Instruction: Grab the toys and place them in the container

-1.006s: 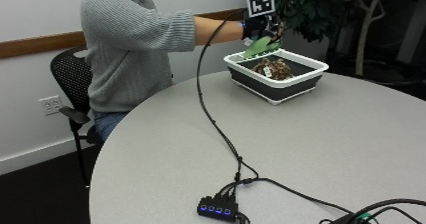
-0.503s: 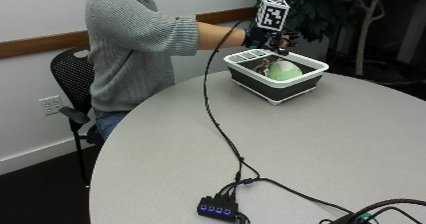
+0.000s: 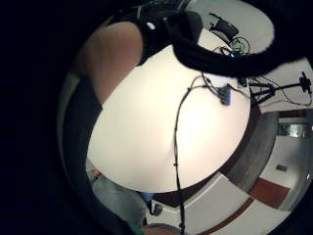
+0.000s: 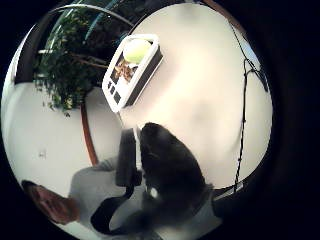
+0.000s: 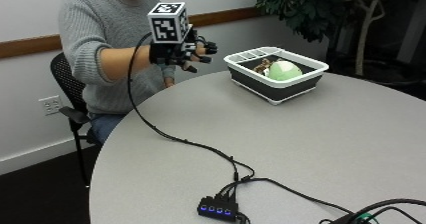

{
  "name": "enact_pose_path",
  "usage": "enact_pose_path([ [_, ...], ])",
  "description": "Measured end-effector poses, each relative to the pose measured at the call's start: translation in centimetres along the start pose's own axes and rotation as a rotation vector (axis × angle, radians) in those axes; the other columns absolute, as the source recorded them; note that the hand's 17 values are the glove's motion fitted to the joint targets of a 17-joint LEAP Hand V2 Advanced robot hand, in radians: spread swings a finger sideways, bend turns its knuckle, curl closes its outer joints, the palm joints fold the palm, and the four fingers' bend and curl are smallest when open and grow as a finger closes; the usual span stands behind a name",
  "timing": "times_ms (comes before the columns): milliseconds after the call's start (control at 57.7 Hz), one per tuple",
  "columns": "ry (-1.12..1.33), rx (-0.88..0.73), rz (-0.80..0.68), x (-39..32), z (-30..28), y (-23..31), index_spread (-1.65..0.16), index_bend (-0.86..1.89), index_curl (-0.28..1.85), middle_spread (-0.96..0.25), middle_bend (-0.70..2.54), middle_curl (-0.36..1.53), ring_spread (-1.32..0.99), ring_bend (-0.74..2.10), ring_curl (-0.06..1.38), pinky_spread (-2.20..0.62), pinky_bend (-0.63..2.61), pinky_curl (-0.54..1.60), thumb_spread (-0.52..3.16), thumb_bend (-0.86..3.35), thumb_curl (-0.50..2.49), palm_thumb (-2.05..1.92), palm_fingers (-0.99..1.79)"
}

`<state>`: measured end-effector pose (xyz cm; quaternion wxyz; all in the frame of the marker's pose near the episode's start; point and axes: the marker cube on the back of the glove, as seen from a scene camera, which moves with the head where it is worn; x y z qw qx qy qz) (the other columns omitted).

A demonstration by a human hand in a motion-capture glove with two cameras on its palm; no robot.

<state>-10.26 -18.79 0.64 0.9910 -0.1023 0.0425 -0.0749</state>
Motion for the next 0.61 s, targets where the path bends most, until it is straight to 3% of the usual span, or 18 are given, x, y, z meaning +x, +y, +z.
enact_pose_path([
  [87,-0.043,-0.004,-0.081,-1.6,2.5,5.9,-0.28,0.14,0.23,-0.08,0.11,0.18,-0.03,0.18,0.29,0.08,0.89,0.34,1.21,-0.08,0.17,-0.12,-0.2],
  [277,-0.029,0.027,-0.04,-3.8,9.3,18.9,-0.29,0.16,0.25,-0.1,0.15,0.2,-0.05,0.18,0.29,0.07,0.84,0.32,1.27,-0.06,0.14,-0.1,-0.14],
  [607,0.017,0.036,0.025,-2.2,10.0,20.7,-0.3,0.17,0.29,-0.11,0.16,0.23,-0.06,0.14,0.24,0.05,0.69,0.3,1.32,-0.06,0.13,-0.1,-0.16],
])
